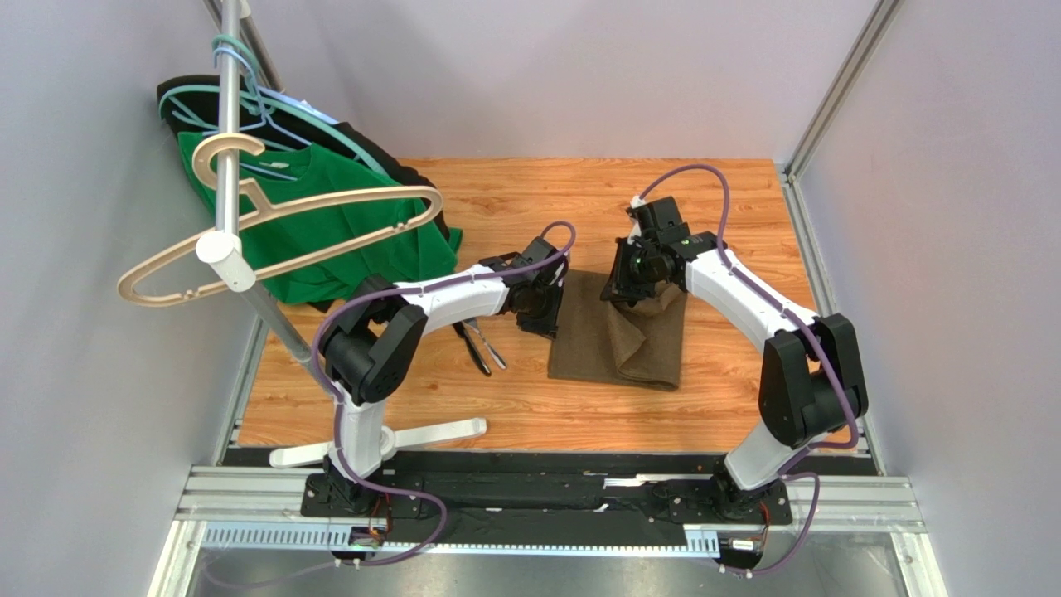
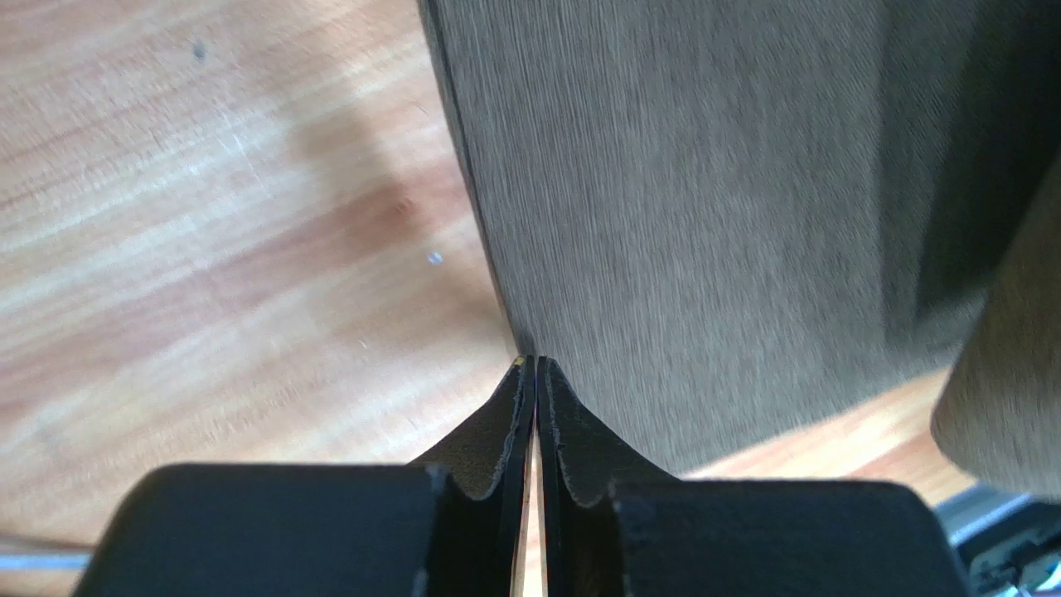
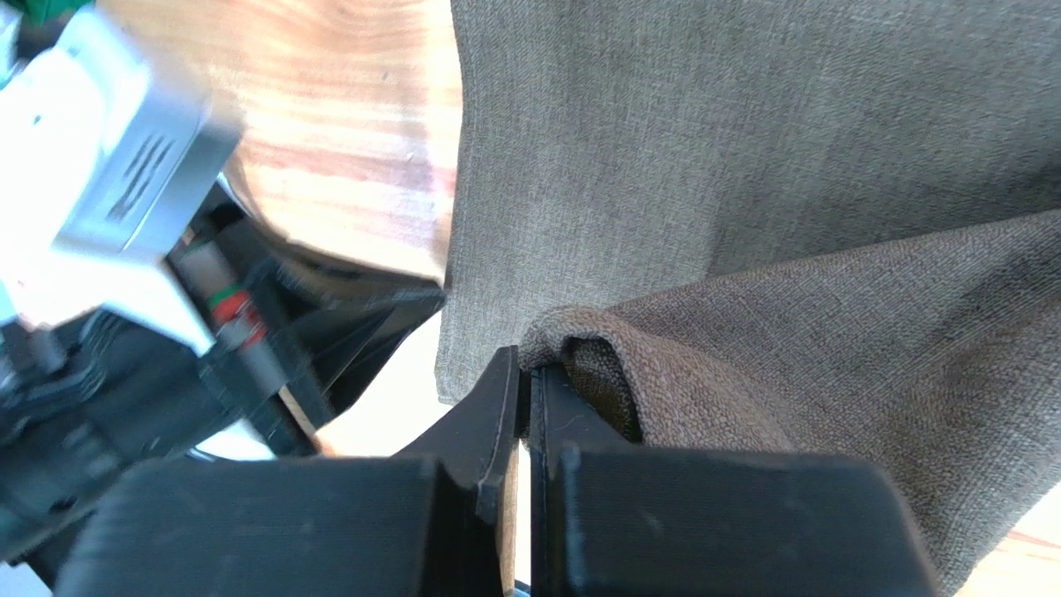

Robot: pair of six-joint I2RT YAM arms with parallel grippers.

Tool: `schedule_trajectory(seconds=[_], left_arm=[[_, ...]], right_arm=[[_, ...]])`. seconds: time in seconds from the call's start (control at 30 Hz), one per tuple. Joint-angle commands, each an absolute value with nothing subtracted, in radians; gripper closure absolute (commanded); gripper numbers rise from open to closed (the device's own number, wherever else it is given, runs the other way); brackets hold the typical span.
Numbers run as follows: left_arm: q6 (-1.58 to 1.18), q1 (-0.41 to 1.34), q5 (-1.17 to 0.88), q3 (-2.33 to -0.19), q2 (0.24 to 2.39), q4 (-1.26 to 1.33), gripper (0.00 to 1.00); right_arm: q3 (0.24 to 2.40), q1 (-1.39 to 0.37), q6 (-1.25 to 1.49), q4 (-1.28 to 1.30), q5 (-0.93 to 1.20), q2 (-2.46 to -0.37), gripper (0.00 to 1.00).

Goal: Fold the napkin into a case and place the utensils inside
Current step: Fold the rectangle-folded napkin at the center of the board.

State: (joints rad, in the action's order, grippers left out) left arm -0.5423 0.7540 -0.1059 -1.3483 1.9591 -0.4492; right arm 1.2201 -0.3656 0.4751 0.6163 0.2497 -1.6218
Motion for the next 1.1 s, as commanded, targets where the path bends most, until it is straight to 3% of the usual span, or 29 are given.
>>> schedule_trajectory(seconds=[0.0,1.07], left_arm=[[-0.552,0.749,-0.123,-1.351,2.012,-0.431,0.9],[-0.558,0.749,-0.112,-1.296,1.962,-0.423,0.91]], right_arm=[[1.241,-0.402,0.499,0.563,0.27,-1.655,1.0],[1.304,-0.472,0.56,0.514,0.267,-1.795,1.0]])
